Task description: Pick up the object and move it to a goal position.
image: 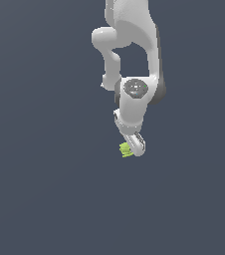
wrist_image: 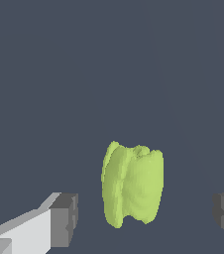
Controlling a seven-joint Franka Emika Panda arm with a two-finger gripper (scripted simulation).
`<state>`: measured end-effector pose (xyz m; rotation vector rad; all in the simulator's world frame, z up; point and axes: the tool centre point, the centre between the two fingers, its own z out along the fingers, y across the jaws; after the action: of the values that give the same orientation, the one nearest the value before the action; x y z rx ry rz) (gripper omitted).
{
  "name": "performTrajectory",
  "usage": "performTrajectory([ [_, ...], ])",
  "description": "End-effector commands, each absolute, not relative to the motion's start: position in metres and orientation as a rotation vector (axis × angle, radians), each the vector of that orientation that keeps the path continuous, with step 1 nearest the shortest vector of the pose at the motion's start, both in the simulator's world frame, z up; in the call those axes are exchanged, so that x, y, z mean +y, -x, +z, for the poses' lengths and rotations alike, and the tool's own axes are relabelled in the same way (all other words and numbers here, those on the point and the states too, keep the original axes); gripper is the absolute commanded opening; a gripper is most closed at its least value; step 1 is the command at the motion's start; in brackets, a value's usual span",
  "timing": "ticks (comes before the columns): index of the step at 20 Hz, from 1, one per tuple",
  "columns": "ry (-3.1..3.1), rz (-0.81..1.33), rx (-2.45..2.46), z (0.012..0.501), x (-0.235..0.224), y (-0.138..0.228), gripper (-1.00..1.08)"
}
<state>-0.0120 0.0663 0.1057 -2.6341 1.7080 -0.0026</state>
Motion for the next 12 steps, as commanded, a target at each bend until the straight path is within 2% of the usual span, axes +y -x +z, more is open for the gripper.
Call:
performTrajectory([
  [1, 2.594, -0.002, 1.77, 0.1022, 0.0684, 0.0134, 1.0],
  [12, 2.509, 0.0, 1.89, 0.0948, 0.0726, 0.0166, 1.0],
])
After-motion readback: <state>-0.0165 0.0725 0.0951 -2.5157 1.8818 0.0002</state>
